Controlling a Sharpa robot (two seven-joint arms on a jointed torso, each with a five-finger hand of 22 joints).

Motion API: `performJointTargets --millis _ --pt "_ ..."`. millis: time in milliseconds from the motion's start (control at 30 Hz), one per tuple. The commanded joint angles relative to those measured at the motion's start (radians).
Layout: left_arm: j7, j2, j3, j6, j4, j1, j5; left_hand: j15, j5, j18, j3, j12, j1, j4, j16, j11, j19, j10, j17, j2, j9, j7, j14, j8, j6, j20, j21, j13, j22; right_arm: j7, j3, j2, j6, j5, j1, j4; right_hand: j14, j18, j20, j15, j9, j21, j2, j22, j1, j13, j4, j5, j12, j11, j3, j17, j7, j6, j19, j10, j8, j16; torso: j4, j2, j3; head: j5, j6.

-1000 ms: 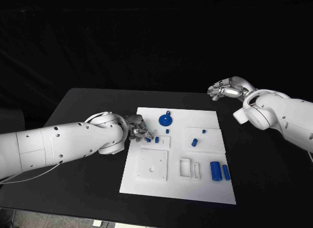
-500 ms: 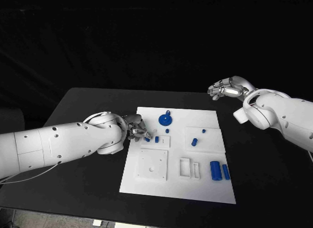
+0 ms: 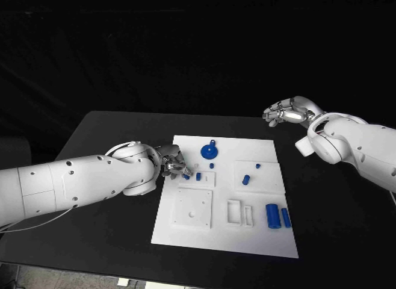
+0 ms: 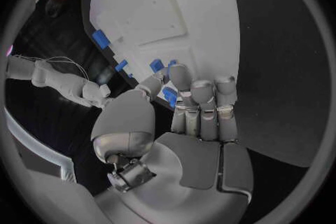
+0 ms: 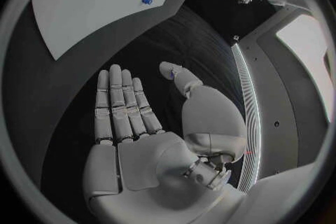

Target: Assemble the parts on the task board

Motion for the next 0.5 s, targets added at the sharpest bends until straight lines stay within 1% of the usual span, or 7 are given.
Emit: performJointTargets --millis 33,400,500 --pt "-0.039 -0.006 -0.012 0.040 -0.008 -0.014 -0.023 -0.009 0.003 0.008 0.029 0.006 0.007 -0.023 0.007 -0.007 0.003 -0.001 0.000 0.007 -0.002 -0.015 0.003 0.004 0.043 -0.086 0.005 0.001 0.018 0.005 0.001 0.000 0.010 0.001 0.000 0.000 0.000 0.006 -0.002 0.003 -0.002 -0.004 0.005 -0.001 0.001 -0.001 0.002 0.002 0.003 0.002 0.002 -0.001 0.031 -0.009 -0.004 -0.004 0.005 -0.005 0.0006 0.000 0.0002 0.002 0.000" --pt "-0.036 -0.013 -0.012 0.037 -0.008 -0.016 -0.023 -0.009 0.003 0.009 0.030 0.006 0.007 -0.023 0.007 -0.007 0.003 -0.001 0.001 0.007 -0.001 -0.015 0.003 0.004 0.043 -0.086 0.005 0.001 0.018 0.005 0.001 -0.002 0.011 0.001 0.000 -0.001 0.001 0.006 -0.002 0.003 -0.002 -0.004 0.005 -0.001 0.002 -0.002 0.002 0.002 0.004 0.002 0.002 -0.001 0.031 -0.009 -0.004 -0.004 0.005 -0.006 -0.0009 0.000 0.0000 0.004 -0.002" --pt "-0.036 -0.012 -0.012 0.038 -0.008 -0.016 -0.023 -0.009 0.003 0.009 0.030 0.007 0.007 -0.024 0.007 -0.007 0.003 -0.001 0.001 0.007 -0.001 -0.015 0.003 0.004 0.043 -0.086 0.005 0.001 0.018 0.005 0.001 -0.003 0.011 0.001 0.000 -0.001 0.001 0.006 -0.002 0.003 -0.002 -0.005 0.005 -0.001 0.002 -0.002 0.002 0.003 0.004 0.002 0.002 -0.001 0.031 -0.009 -0.004 -0.004 0.005 -0.006 0.0000 0.001 0.0006 0.005 -0.001"
